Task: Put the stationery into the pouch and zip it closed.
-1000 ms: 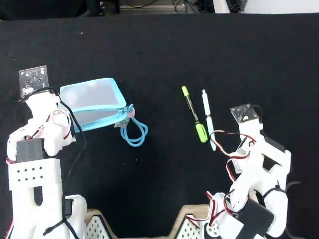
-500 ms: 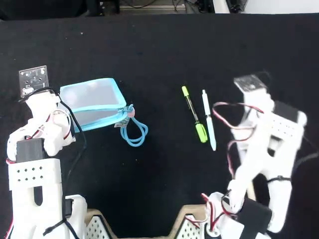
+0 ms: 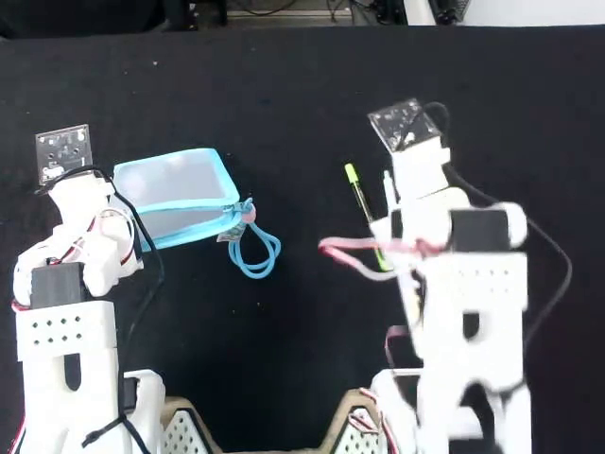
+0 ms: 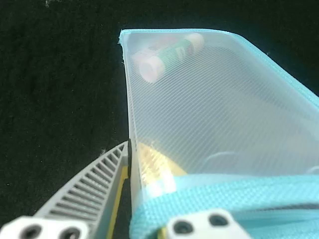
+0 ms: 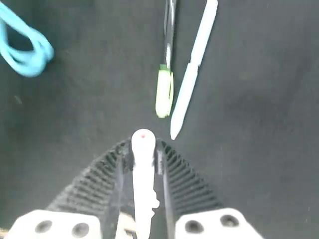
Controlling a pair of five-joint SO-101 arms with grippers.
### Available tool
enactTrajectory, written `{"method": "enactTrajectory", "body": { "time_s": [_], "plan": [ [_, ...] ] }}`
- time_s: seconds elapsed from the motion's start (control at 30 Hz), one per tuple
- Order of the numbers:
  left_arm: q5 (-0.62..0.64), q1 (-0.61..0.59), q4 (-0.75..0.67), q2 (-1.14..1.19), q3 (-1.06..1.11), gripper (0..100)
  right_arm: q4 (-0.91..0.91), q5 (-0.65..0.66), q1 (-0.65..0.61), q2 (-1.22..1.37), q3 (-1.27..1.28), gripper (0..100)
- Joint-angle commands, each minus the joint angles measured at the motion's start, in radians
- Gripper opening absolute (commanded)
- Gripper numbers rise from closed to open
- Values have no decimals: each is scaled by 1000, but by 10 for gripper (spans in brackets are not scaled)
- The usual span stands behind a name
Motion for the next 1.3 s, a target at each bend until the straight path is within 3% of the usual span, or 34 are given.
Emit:
{"method": "enactTrajectory", "body": {
  "time_s": [0.0,0.3,0.73,0.93,1.27],
  "plan": [
    [6,-5,2,-3,-1,34,-57,-91,-100,-124,-85,10],
    [6,-10,2,-3,-1,34,-281,-244,-361,-237,-96,11],
    [6,-2,-6,-3,13,35,-638,-245,-652,-265,-90,11],
    [6,-2,-6,-3,13,35,-729,-252,-672,-268,-90,11],
    [6,-1,-6,-3,13,35,-605,-252,-672,-269,-48,11]
  ]
}}
